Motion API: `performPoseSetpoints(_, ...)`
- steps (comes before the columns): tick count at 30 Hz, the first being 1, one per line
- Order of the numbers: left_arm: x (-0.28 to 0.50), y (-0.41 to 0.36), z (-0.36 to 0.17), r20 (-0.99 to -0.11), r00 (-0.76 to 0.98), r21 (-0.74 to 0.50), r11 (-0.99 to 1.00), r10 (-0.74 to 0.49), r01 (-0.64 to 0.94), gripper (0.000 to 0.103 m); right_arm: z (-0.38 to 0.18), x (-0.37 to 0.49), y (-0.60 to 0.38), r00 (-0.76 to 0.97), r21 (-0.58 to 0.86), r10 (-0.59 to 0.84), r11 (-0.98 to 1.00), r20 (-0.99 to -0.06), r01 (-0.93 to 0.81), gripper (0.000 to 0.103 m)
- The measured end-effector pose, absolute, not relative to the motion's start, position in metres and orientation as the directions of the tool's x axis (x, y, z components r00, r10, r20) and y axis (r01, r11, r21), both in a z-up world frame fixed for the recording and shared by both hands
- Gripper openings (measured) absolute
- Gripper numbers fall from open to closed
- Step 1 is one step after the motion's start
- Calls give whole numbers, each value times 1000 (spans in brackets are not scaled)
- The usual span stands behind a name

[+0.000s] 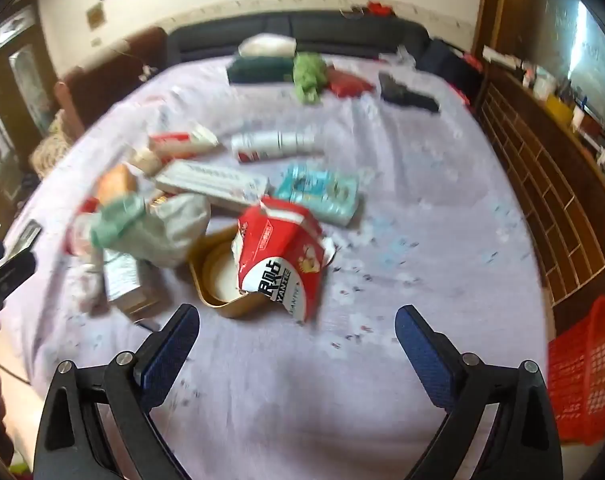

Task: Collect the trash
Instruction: 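Move both grippers over the cluttered table toward the trash items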

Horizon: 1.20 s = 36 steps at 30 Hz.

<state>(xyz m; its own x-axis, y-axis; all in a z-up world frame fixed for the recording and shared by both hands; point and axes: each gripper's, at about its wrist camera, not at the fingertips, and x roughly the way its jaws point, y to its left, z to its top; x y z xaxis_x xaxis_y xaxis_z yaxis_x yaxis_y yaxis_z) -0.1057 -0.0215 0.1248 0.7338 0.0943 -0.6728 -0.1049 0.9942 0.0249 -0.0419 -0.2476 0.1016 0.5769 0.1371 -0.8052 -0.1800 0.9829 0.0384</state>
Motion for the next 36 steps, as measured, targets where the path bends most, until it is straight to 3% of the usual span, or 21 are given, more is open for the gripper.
performPoseSetpoints(11, -121, -74, 132, -656, 753, 51, 998, 53, -27, 103, 147, -90, -282, 707, -26, 135, 977, -694, -212, 100)
performPoseSetpoints(36, -117, -110, 132, -663, 748, 69, 997, 23, 30, 103, 137, -90, -332, 692, 15, 103, 991, -714, -131, 100)
